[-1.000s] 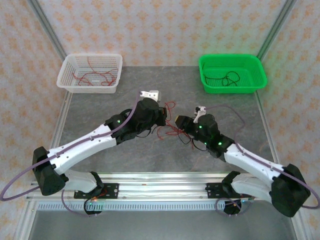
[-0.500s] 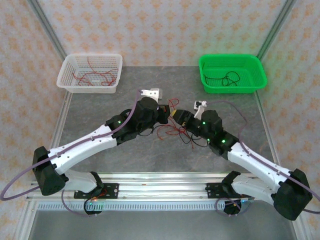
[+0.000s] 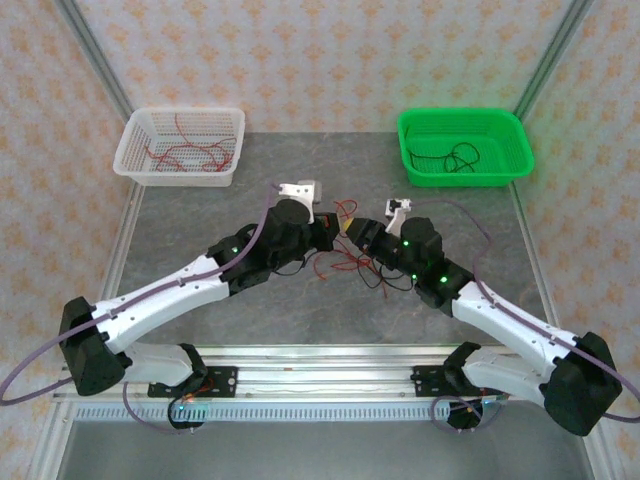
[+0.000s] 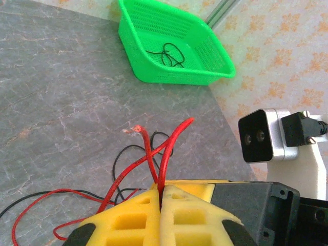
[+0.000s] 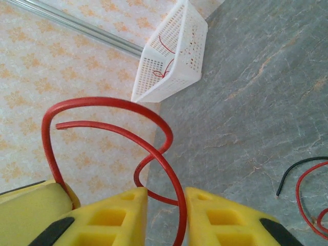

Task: Untangle the cables

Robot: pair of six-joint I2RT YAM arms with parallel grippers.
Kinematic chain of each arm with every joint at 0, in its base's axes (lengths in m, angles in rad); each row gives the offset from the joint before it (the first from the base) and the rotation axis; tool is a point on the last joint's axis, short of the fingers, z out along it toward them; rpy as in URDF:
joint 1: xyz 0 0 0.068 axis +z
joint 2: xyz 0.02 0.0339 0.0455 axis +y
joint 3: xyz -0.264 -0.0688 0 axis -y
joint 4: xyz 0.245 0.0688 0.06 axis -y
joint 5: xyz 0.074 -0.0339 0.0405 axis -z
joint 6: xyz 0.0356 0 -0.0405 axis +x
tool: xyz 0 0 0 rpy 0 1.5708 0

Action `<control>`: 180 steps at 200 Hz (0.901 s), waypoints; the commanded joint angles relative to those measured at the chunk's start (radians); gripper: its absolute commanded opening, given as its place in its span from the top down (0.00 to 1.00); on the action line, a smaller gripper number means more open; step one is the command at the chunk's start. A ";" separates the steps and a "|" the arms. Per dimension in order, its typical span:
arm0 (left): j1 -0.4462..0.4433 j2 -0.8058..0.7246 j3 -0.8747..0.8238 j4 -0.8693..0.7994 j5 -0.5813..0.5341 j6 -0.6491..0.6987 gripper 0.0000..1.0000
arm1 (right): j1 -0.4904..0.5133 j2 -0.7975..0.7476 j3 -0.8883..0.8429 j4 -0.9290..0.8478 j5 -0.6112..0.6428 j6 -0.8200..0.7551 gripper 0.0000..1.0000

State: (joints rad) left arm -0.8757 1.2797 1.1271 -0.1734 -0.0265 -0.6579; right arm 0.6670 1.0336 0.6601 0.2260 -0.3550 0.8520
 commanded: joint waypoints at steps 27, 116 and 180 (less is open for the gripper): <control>-0.001 -0.049 -0.029 0.064 -0.008 -0.009 1.00 | 0.002 -0.028 0.051 0.025 0.034 -0.018 0.97; 0.019 -0.084 -0.112 0.106 -0.129 0.064 0.30 | 0.002 -0.092 0.381 -0.600 0.141 -0.465 1.00; 0.021 -0.078 -0.188 0.247 -0.030 0.208 0.30 | 0.002 0.046 0.769 -1.077 0.241 -0.783 1.00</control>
State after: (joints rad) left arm -0.8574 1.2167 0.9871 -0.0303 -0.1074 -0.5331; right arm 0.6670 1.0401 1.3338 -0.6109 -0.1658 0.2337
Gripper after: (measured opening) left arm 0.703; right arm 0.050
